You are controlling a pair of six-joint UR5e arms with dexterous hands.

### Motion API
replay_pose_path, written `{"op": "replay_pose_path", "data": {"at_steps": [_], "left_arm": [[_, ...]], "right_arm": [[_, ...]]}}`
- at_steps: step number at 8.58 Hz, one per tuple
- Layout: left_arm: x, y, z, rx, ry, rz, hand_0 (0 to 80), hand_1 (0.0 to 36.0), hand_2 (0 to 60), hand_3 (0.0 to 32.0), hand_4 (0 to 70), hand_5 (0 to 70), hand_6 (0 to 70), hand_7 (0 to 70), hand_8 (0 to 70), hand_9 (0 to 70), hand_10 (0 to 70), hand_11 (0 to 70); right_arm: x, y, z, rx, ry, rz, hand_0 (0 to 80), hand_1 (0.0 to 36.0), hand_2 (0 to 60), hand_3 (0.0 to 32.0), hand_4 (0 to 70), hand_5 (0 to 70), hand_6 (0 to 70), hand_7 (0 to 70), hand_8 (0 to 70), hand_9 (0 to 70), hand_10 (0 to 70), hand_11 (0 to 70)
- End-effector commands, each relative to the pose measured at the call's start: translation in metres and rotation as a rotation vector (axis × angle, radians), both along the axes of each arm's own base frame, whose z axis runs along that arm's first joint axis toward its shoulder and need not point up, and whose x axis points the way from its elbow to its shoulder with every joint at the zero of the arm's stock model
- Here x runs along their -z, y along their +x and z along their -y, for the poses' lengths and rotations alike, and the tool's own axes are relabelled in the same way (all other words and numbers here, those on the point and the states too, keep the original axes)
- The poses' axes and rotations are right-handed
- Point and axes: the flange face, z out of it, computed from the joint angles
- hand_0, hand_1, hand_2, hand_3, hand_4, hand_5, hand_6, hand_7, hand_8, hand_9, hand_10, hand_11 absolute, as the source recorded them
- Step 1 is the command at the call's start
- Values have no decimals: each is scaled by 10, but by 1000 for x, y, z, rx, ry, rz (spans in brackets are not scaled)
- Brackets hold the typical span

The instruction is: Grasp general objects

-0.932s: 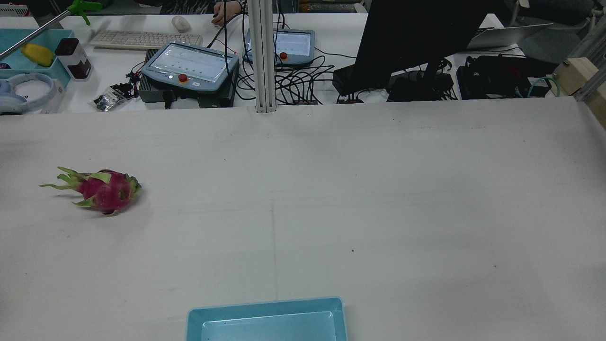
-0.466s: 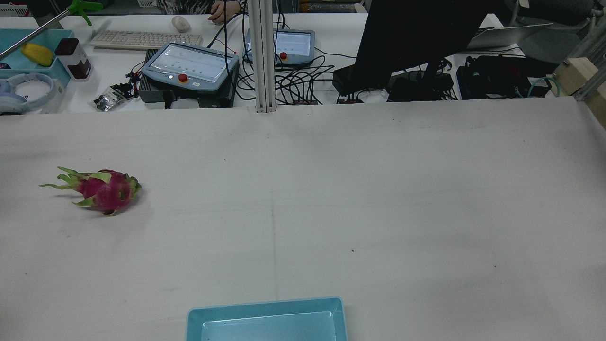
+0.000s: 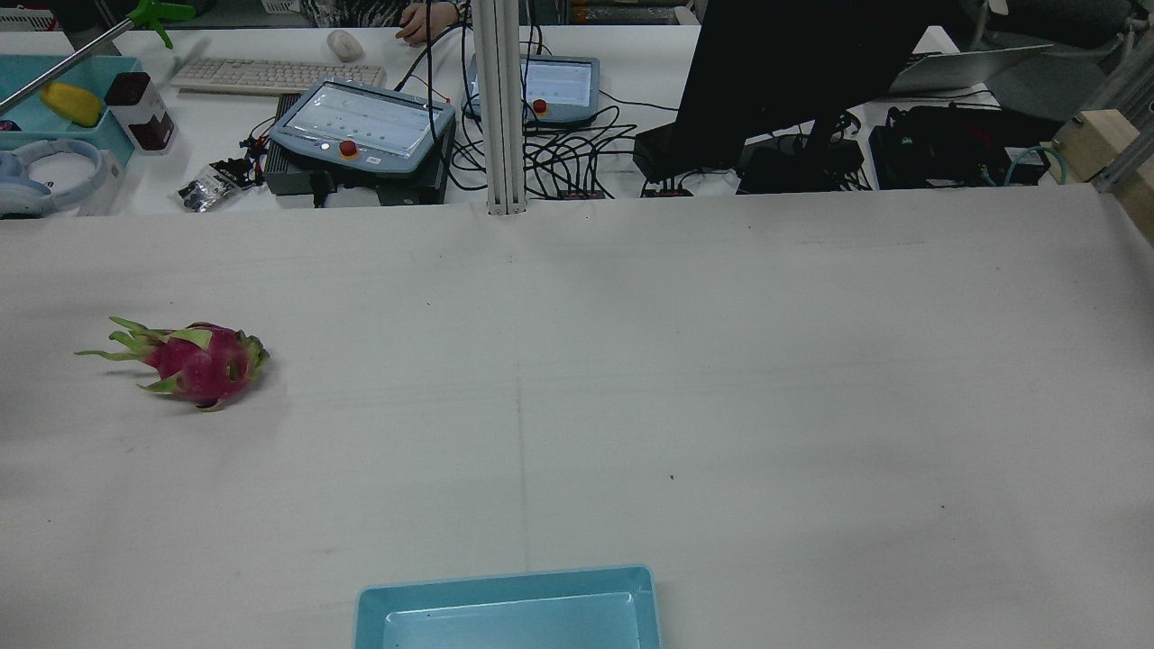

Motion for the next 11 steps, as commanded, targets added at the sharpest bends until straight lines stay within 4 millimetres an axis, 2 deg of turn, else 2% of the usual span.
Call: {"op": "replay_pose_path", "data": {"at_steps": [1, 2, 3, 4, 5, 6, 7, 8, 9, 10, 11], "left_arm": [[43, 44, 15, -50, -26, 319, 800, 360, 10, 178, 11, 605, 40, 192, 3, 35, 9, 56], [55, 50, 19, -27, -39, 424, 800, 360, 30, 202, 16, 700, 60, 235, 37, 69, 31, 89], [69, 51, 19, 5, -54, 532, 800, 340, 0, 202, 35, 700, 59, 229, 95, 67, 13, 55], [70, 73, 19, -24, -67, 559, 800, 360, 0, 182, 37, 627, 32, 185, 99, 37, 0, 26], [82, 118, 17, -30, -103, 583, 800, 360, 0, 144, 75, 641, 29, 184, 101, 29, 0, 18], [95, 180, 6, -78, -109, 603, 800, 360, 0, 128, 83, 660, 21, 170, 114, 20, 0, 2], [105, 233, -12, -116, -110, 620, 800, 360, 4, 124, 83, 669, 20, 167, 116, 19, 0, 0], [102, 251, -19, -114, -132, 642, 800, 360, 0, 190, 30, 574, 1, 135, 121, 13, 0, 0], [99, 254, -17, -116, -143, 652, 800, 360, 0, 308, 0, 445, 0, 85, 110, 3, 0, 0], [97, 252, -16, -116, -158, 666, 800, 354, 0, 320, 0, 372, 0, 53, 91, 0, 0, 0], [101, 252, -15, -116, -170, 675, 800, 323, 0, 320, 0, 356, 0, 37, 81, 0, 0, 0]], "right_arm": [[-1, 0, 0, 0, -2, 0, 0, 0, 0, 0, 0, 0, 0, 0, 0, 0, 0, 0], [-1, 0, 0, 0, 0, 1, 0, 0, 0, 0, 0, 0, 0, 0, 0, 0, 0, 0], [-1, 0, 0, 0, 0, 1, 0, 0, 0, 0, 0, 0, 0, 0, 0, 0, 0, 0], [-1, 0, 0, 0, 0, 1, 0, 0, 0, 0, 0, 0, 0, 0, 0, 0, 0, 0], [-1, 0, 0, 0, 0, 1, 0, 0, 0, 0, 0, 0, 0, 0, 0, 0, 0, 0], [-1, 0, 0, 0, -2, 0, 0, 0, 0, 0, 0, 0, 0, 0, 0, 0, 0, 0], [-1, 0, 0, 0, -2, 0, 0, 0, 0, 0, 0, 0, 0, 0, 0, 0, 0, 0], [0, 0, 0, 0, 0, 1, 0, 0, 0, 0, 0, 0, 0, 0, 0, 0, 0, 0], [0, 0, 0, 0, 0, 1, 0, 0, 0, 0, 0, 0, 0, 0, 0, 0, 0, 0], [0, 0, 0, 0, 0, 1, 0, 0, 0, 0, 0, 0, 0, 0, 0, 0, 0, 0], [0, 0, 0, 0, 0, 1, 0, 0, 0, 0, 0, 0, 0, 0, 0, 0, 0, 0]]}}
